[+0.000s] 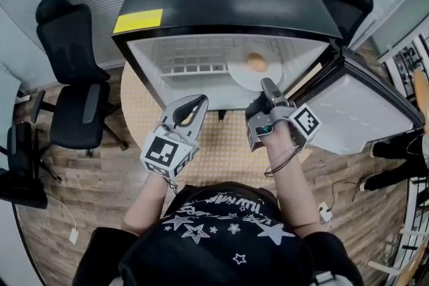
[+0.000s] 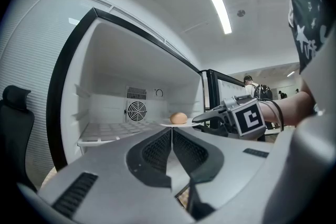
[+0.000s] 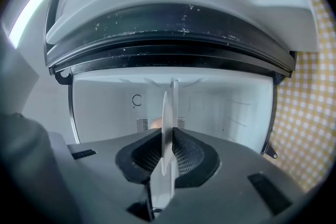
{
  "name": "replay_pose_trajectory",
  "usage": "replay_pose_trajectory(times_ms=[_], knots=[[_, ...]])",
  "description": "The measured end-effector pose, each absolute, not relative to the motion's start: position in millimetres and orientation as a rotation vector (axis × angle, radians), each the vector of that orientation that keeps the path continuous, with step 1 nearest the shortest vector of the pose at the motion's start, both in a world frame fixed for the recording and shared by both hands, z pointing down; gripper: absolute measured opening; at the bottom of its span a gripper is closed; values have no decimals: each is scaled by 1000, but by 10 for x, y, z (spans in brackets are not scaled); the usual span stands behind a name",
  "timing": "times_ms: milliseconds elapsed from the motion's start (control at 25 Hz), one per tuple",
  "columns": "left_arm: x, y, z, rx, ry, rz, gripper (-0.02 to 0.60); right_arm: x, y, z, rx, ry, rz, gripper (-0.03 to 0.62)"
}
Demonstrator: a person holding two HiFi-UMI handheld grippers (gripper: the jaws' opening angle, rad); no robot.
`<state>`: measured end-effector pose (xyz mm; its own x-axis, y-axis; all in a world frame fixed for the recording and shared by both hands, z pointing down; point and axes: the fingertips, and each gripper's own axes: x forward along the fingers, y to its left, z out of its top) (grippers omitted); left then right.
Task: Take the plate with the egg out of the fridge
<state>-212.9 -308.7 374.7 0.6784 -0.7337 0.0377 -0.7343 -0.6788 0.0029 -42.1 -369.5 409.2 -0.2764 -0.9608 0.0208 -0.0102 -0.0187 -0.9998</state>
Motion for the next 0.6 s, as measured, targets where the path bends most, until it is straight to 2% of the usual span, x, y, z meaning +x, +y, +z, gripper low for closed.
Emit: replay_pose_trajectory(times_ms=[600], knots=[[-1946, -2769, 3857, 2797, -1359, 117, 15, -500, -3308, 4037, -921, 1565, -1502, 55]])
